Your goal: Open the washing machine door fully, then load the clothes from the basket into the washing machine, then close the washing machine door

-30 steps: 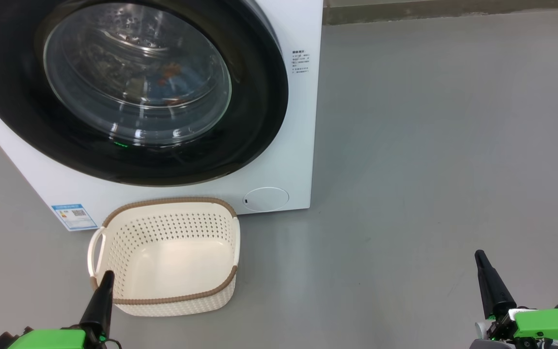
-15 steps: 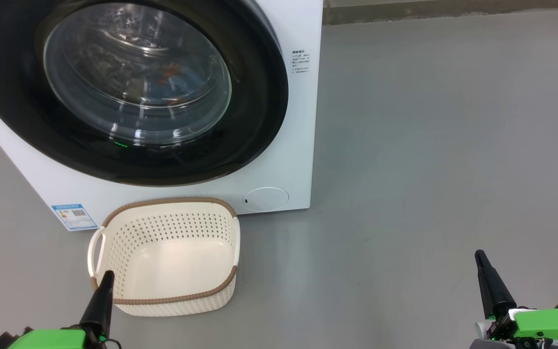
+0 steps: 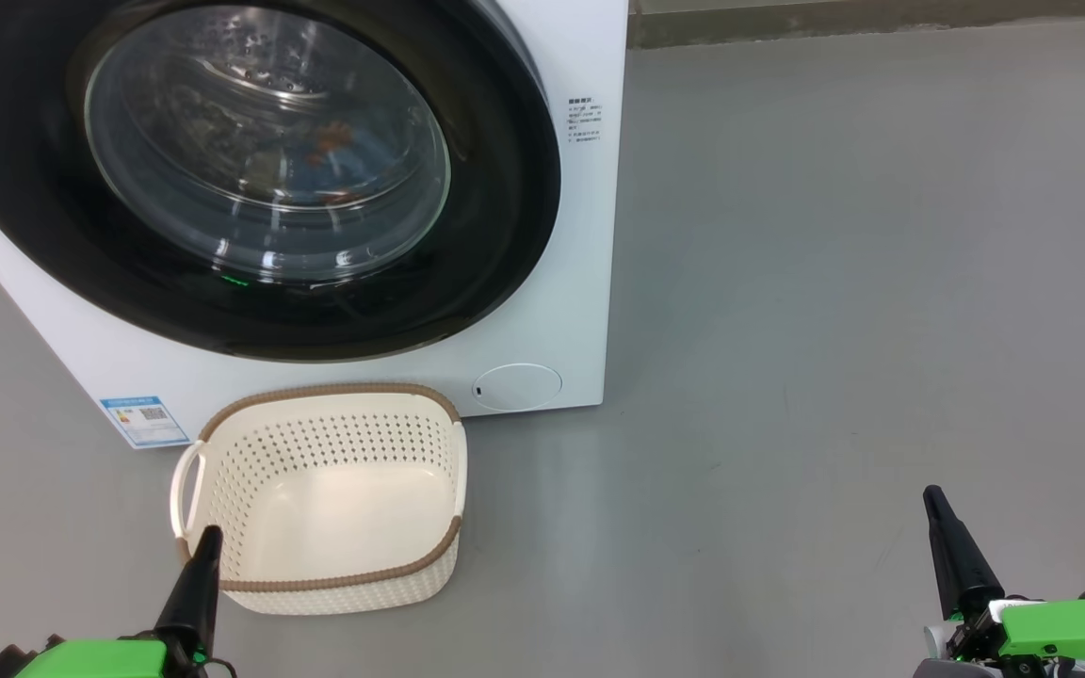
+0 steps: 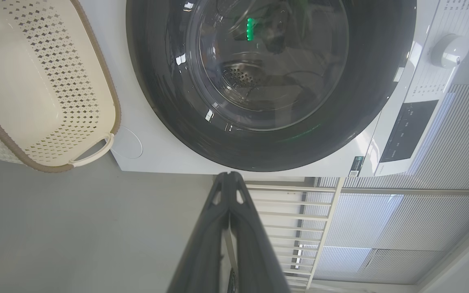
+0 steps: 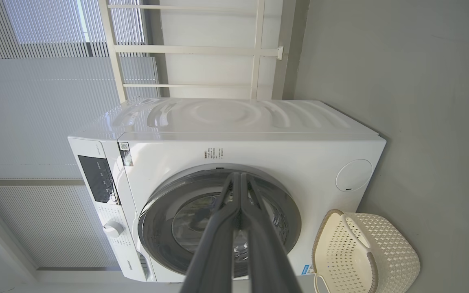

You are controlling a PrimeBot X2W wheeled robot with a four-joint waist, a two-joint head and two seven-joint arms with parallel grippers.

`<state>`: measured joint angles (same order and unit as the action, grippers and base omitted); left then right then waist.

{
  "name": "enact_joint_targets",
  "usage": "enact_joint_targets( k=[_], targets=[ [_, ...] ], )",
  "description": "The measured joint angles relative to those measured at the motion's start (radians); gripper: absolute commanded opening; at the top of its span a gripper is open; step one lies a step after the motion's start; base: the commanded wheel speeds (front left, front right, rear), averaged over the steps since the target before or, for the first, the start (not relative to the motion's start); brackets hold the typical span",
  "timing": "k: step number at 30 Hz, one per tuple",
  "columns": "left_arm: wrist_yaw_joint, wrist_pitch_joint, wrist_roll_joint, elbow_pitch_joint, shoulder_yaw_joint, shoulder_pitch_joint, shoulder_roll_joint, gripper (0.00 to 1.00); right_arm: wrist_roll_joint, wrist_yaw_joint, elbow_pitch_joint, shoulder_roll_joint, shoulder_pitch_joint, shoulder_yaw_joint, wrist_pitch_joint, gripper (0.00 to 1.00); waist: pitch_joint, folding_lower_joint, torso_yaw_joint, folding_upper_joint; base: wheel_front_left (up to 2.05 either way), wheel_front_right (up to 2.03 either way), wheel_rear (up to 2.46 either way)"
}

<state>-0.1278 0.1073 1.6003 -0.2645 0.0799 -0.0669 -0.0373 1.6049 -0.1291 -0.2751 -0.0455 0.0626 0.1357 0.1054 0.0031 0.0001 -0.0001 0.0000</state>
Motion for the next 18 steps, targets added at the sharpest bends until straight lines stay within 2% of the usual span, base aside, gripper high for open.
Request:
enact_joint_targets(
  k=[18],
  targets=[
    [0.0,0.0,0.0,0.0,0.0,0.0,0.0,0.0,0.0,0.0,0.0,0.0,0.0,0.0,0.0,0.0,0.0,0.0,0.0,0.0,0.0,0.0,0.0]
  ],
)
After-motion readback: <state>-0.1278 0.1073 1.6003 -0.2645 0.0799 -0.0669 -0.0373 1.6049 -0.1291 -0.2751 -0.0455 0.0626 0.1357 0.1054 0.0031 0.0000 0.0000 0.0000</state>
